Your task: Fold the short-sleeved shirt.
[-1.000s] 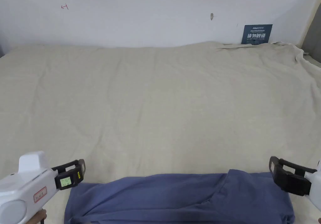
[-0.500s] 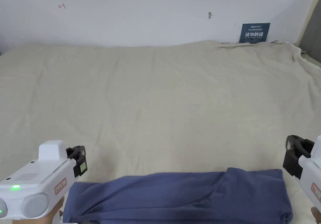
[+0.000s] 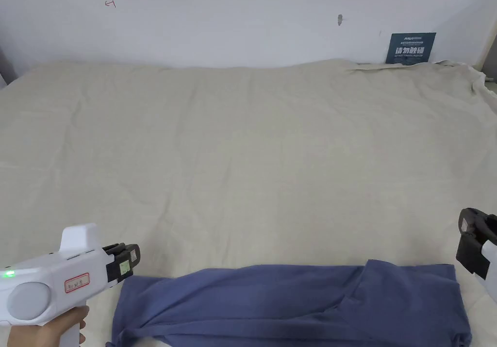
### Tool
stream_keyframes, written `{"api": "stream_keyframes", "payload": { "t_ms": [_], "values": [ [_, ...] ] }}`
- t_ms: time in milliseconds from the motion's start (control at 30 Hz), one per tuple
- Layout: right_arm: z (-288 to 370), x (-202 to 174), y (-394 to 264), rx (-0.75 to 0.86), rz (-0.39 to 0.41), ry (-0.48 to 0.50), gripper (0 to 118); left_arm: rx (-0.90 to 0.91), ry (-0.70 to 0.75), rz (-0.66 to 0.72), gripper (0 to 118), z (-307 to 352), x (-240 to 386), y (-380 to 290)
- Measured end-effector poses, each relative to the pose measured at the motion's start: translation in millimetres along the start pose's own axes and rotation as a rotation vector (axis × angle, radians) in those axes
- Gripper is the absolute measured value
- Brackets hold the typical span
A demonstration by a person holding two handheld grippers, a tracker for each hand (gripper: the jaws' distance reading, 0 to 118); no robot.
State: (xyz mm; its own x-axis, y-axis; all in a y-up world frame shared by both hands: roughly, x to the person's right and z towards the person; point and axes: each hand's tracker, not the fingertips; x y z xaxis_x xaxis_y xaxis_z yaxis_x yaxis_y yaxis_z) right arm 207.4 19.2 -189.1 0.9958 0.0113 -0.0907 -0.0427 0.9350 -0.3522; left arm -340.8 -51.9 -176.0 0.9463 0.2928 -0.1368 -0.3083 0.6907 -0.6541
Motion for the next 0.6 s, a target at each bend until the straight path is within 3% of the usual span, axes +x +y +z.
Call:
{"api": "stream_keyframes", "payload": {
  "t_ms": [200,267,300,333,400,433,600],
  "values": [
    [-4,-3,0,-0.026,-0.005,-0.005,0,-0.162,-0.104,0.132,0,-15,-41,-6],
    [-5,-5,0,-0.033,0.001,-0.005,0,-0.208,-0.095,0.149,19,-23,-51,-10],
    [-6,-6,0,-0.037,0.003,-0.004,0,-0.206,-0.088,0.136,31,-26,-55,-13],
    [-7,-7,0,-0.041,0.005,-0.005,0,-0.221,-0.072,0.127,53,-29,-58,-15],
    [-9,-8,-1,-0.051,0.007,-0.005,0,-0.237,-0.057,0.105,74,-35,-59,-19],
    [-10,-8,-1,-0.055,0.006,-0.005,0,-0.233,-0.058,0.104,78,-37,-61,-22],
    [-14,-10,-4,-0.072,0.002,-0.002,0,-0.275,-0.042,0.126,79,-56,-67,-32]
  ]
}}
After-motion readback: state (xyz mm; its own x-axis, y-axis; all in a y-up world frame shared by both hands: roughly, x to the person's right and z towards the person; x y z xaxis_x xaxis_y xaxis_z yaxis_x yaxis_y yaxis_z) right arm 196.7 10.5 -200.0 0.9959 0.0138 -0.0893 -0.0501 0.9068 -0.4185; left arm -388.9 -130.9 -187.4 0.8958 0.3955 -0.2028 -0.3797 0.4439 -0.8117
